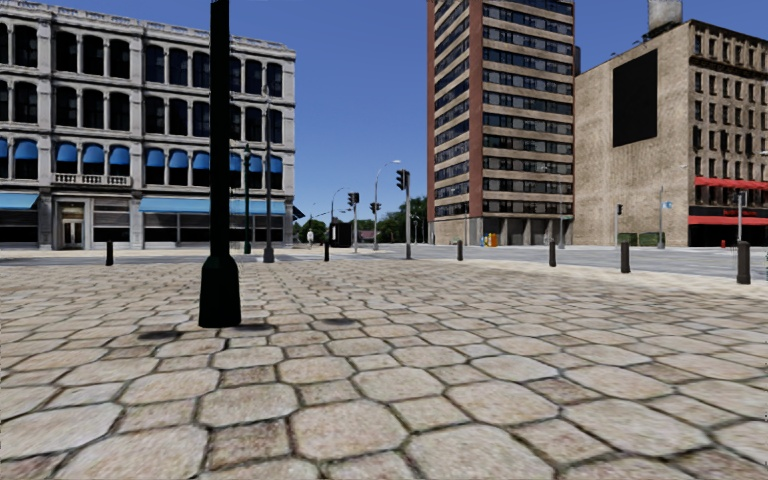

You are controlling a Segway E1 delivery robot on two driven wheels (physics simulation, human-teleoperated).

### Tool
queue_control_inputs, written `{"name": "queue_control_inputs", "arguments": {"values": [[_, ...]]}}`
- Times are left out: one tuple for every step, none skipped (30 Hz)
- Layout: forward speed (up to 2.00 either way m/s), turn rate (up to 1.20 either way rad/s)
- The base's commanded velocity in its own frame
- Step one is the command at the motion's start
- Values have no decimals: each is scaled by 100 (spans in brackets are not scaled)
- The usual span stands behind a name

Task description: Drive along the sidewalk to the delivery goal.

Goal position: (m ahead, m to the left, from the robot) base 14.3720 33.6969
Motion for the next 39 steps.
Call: {"name": "queue_control_inputs", "arguments": {"values": [[200, 0], [200, 0], [200, 0], [200, 0], [200, 0], [200, 0], [200, 0], [200, 0], [200, 0], [200, 0], [200, 0], [200, 0], [200, 0], [200, 0], [200, 0], [200, 0], [200, 0], [200, 0], [200, 0], [200, 0], [200, 0], [200, 0], [200, 0], [200, 0], [200, 0], [200, 4], [200, 7], [200, 7], [200, 7], [200, 7], [200, 7], [200, 7], [200, 6], [200, 0], [200, 0], [200, 0], [200, 0], [200, 0], [200, 0]]}}
